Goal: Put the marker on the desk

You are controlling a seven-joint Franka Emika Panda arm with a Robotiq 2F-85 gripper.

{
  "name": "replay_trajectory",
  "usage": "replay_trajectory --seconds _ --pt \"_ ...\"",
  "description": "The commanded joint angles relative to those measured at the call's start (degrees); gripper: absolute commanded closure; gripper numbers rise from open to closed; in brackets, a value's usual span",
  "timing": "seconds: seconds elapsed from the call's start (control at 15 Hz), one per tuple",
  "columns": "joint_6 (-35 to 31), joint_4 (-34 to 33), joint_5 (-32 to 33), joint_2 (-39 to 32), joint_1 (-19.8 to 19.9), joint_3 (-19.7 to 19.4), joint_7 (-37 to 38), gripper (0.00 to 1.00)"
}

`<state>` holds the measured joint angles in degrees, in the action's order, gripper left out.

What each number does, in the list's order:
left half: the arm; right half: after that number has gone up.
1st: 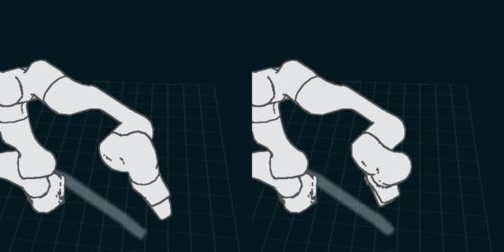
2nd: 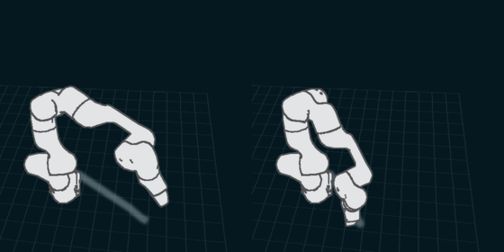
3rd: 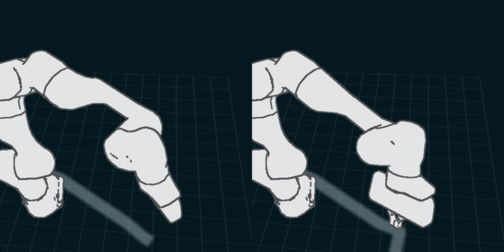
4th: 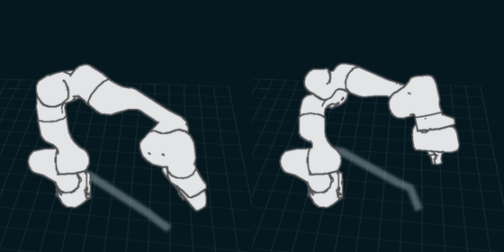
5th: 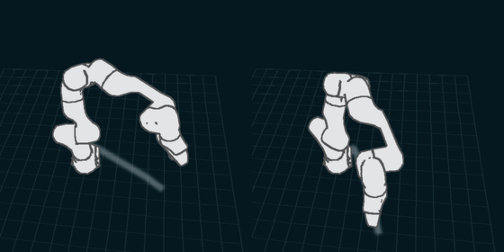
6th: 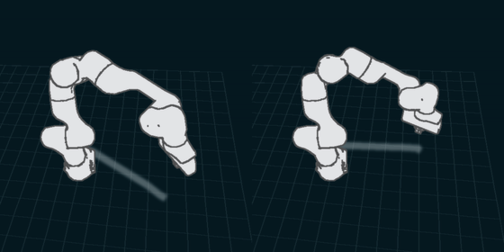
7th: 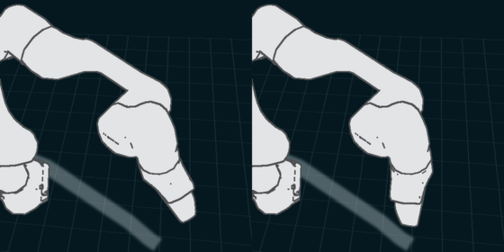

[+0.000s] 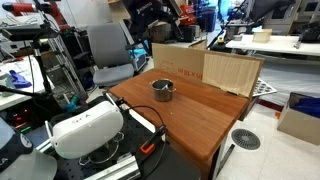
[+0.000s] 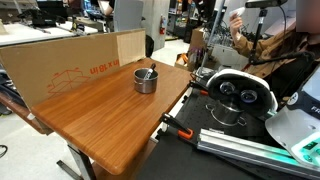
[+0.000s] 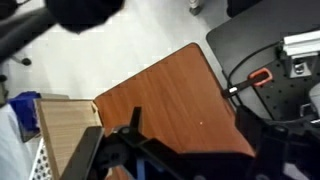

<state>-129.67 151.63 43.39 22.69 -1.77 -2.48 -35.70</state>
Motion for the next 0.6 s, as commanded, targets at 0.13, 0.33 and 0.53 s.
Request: replay_trajectory --seconds 0.13,0.33,0.53 --pt "-2.23 -9.26 2.79 -13.47 -0.76 -0.46 -12.54 0.00" --pt "-3.82 -13.12 3.25 -19.69 -0.22 0.19 -19.32 0.00" --pt "-5.23 -16.66 4.26 -25.89 0.27 0.88 -24.38 0.00"
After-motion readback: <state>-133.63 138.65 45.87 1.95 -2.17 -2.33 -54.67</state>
